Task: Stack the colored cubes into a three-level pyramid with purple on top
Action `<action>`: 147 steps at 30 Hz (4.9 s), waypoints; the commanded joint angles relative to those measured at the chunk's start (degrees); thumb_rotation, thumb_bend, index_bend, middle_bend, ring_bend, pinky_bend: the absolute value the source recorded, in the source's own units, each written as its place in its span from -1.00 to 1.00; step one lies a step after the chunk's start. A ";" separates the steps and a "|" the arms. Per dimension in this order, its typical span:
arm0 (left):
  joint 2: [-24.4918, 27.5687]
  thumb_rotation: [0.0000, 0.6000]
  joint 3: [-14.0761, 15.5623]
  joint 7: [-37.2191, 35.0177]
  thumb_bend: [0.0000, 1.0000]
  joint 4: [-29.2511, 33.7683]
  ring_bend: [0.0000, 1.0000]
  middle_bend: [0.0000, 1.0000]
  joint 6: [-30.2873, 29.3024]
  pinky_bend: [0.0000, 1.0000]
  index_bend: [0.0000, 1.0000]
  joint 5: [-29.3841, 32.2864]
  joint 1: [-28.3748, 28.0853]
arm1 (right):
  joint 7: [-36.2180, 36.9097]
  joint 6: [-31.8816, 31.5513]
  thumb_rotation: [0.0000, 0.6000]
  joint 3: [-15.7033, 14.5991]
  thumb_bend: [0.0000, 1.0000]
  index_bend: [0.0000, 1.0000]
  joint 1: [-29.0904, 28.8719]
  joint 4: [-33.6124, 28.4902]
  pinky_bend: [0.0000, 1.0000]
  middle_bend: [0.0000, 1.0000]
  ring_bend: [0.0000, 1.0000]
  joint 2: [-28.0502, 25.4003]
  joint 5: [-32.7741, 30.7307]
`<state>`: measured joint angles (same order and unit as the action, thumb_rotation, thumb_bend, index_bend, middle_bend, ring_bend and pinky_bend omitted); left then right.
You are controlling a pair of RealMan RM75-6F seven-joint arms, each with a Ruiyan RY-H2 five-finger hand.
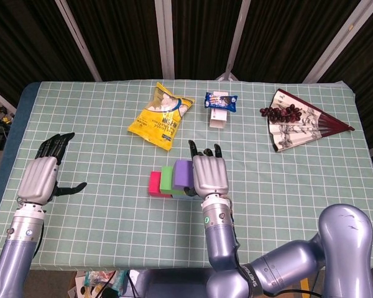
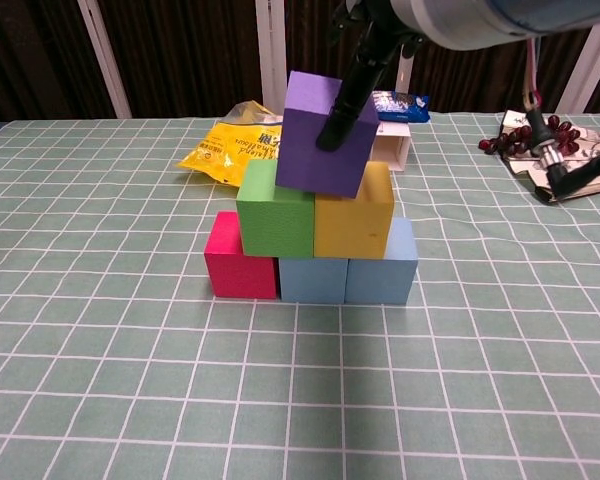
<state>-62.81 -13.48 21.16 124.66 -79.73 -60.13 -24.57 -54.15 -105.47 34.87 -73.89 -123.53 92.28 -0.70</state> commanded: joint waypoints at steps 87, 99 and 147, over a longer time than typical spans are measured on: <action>0.38 1.00 0.29 -0.26 -0.87 0.54 -1.00 -0.89 -0.19 -1.00 -1.00 0.32 -0.32 | -5.80 1.11 1.00 0.60 -0.56 -0.91 2.57 2.32 -1.00 -0.08 -0.60 3.55 4.30; 0.54 1.00 0.15 -0.37 -0.87 0.50 -1.00 -0.89 -0.26 -1.00 -1.00 0.58 -0.32 | -5.67 1.57 1.00 -0.13 -0.57 -0.91 2.82 2.89 -1.00 -0.08 -0.65 4.45 5.83; 0.66 1.00 0.51 0.26 -0.87 0.86 -1.00 -0.89 -0.10 -1.00 -1.00 0.80 -0.55 | -7.43 3.14 1.00 0.01 -0.57 -1.00 4.44 1.71 -1.00 -0.71 -1.00 4.11 6.57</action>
<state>-62.15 -12.97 21.42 125.52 -79.83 -59.34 -25.11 -61.60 -102.42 34.91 -69.49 -121.73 96.44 5.81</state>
